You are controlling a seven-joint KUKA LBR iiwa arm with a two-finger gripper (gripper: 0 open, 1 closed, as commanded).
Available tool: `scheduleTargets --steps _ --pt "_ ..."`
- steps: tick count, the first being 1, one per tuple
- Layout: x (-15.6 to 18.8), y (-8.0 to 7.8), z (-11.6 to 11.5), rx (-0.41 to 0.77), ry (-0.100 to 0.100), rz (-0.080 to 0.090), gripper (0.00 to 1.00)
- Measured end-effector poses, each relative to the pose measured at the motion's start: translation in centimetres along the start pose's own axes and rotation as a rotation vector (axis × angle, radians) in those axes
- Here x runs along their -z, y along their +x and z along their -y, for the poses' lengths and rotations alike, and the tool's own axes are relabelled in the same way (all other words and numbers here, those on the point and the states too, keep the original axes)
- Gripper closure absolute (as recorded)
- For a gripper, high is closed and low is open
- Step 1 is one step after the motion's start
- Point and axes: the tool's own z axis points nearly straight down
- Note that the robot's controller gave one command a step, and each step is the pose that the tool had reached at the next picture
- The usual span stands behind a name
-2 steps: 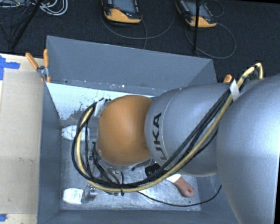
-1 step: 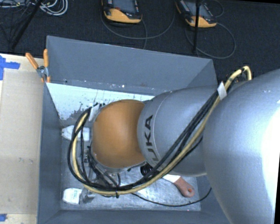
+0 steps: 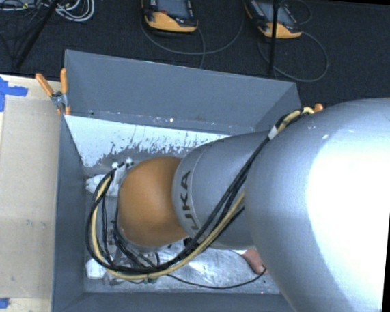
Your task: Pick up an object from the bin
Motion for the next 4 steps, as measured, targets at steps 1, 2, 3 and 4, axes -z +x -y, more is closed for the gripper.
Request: scheduleTargets --steps 1,2,3,4 --pt "0.0 0.0 0.0 -0.001 0.0 0.001 1.0" --pt "4.4 0.0 -0.2 0.0 0.001 0.005 1.0" --pt "7.2 -0.4 0.0 -0.004 0.0 0.012 1.0" --pt "11.6 0.0 0.2 0.002 0.002 0.002 1.0"
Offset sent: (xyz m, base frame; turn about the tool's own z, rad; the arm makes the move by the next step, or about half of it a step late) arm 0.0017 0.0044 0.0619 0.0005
